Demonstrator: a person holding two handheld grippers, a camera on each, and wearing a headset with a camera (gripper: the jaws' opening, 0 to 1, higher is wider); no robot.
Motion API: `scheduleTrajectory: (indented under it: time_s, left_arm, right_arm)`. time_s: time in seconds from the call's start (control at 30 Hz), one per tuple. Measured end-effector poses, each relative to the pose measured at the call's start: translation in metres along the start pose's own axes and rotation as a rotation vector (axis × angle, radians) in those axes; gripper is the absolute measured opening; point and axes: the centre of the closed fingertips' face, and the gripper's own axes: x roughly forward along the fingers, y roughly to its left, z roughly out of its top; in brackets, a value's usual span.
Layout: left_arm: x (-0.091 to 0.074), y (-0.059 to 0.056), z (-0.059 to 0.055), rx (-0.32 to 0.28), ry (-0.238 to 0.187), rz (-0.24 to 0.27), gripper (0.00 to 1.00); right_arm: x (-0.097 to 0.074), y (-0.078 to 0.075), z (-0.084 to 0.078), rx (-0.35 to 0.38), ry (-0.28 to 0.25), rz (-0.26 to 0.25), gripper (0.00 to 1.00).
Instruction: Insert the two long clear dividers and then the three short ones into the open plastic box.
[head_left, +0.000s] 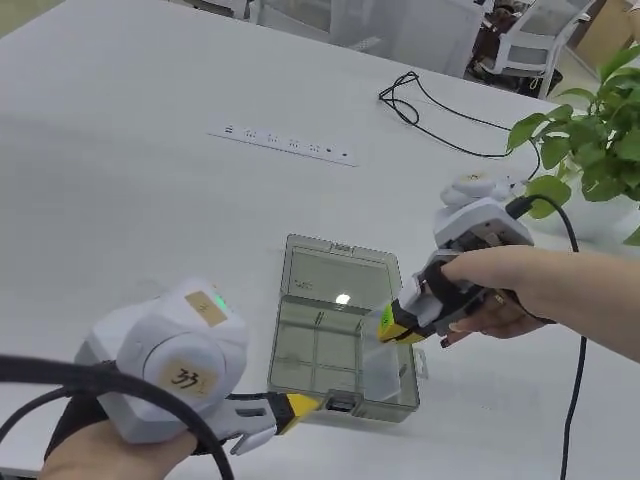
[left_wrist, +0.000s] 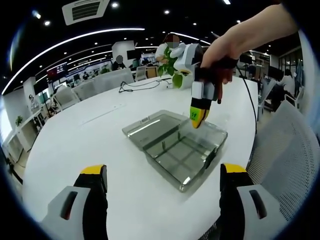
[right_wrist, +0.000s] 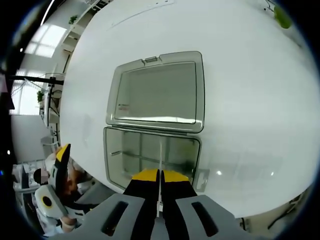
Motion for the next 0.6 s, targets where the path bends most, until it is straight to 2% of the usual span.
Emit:
scheduleTrajectory:
  time_s: [0.33, 0.4, 0.6]
  left_arm:
    - [-0.0002, 0.0003, 0.0003, -0.002, -0.001, 0.002, 0.95]
    - [-0.0003, 0.0000, 0.0009, -0.006, -0.004, -0.001, 0.95]
    - [-0.0007, -0.0002, 0.0009, -0.002, -0.001, -0.001, 0.95]
  right_arm:
    - [-0.0022, -0.0042, 0.0032, -0.013, -0.003, -0.008, 0.02]
    - [-0.0031, -0.0033, -0.0014, -0.005, -0.004, -0.011, 0.02]
    - [-0.0011, -0.0031, -0.0005, -0.002, -0.003, -0.011, 0.02]
